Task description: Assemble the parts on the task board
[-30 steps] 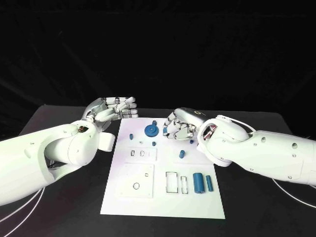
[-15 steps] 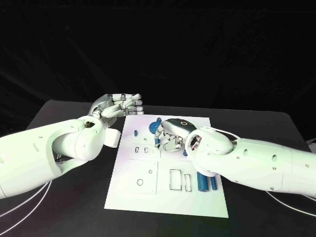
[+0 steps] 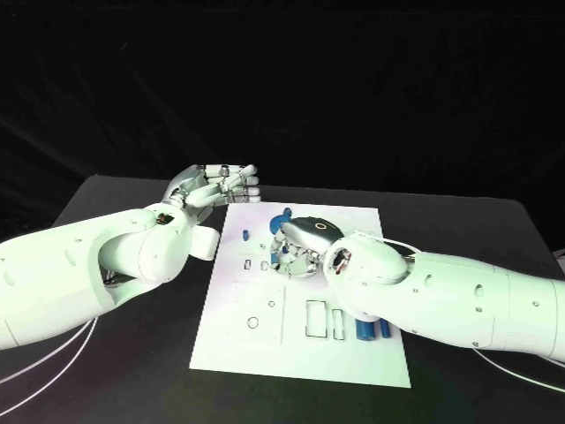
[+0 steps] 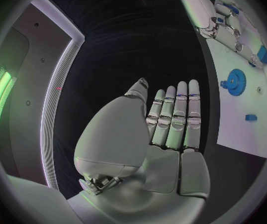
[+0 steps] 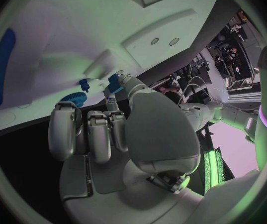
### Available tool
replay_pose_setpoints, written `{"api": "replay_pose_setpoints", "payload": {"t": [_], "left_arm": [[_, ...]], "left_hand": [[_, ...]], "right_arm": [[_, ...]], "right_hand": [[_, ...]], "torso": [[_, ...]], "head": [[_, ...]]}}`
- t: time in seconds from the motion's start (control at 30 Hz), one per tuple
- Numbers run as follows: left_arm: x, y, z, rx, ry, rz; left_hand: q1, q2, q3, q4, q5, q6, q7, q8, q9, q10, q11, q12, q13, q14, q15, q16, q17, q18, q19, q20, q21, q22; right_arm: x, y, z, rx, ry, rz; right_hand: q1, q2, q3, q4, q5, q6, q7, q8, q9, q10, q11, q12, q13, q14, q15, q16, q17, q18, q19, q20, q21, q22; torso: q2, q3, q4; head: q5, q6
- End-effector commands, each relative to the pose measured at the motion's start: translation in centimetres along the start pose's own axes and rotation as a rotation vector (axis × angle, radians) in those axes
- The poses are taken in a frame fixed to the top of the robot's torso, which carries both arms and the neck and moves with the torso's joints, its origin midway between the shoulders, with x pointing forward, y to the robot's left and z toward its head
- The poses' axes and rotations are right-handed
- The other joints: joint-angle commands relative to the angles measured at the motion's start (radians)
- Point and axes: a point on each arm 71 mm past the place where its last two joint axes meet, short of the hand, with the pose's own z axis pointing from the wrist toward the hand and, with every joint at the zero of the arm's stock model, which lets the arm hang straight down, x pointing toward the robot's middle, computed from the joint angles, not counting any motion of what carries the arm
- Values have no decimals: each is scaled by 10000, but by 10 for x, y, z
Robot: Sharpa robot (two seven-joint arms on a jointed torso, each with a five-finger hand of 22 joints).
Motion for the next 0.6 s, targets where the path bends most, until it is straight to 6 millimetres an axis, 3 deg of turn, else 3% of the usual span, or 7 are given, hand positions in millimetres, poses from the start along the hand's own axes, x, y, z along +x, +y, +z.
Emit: {"api": "replay_pose_setpoints", "payload": {"t": [0.03,0.6], "left_arm": [[2,-1,0,45,143,-12],[2,0,0,6,132,-7]], "left_hand": [[75,-9,-7,-16,-47,6,82,-45,1,-11,43,-49,-5,-60,-11,-63,12,89,-73,28,-56,-11],[66,-9,-12,-10,-48,8,82,-48,1,-9,44,-51,-4,-58,-11,-68,14,90,-79,31,-56,-12]], "right_arm": [[4,1,0,-58,173,-283],[10,1,2,16,311,-324]], "right_hand": [[-70,32,56,0,-32,267,-293,11,19,504,-40,-23,1884,1037,-45,-1,2537,-189,78,-17,2,457],[-150,-43,35,-2,-99,253,-281,-4,28,470,-29,-66,1840,1028,-37,-16,2498,-171,35,-13,-70,391]], "torso": [[-2,-4,-12],[-12,-4,-8]], "head": [[42,-31],[27,53]]}}
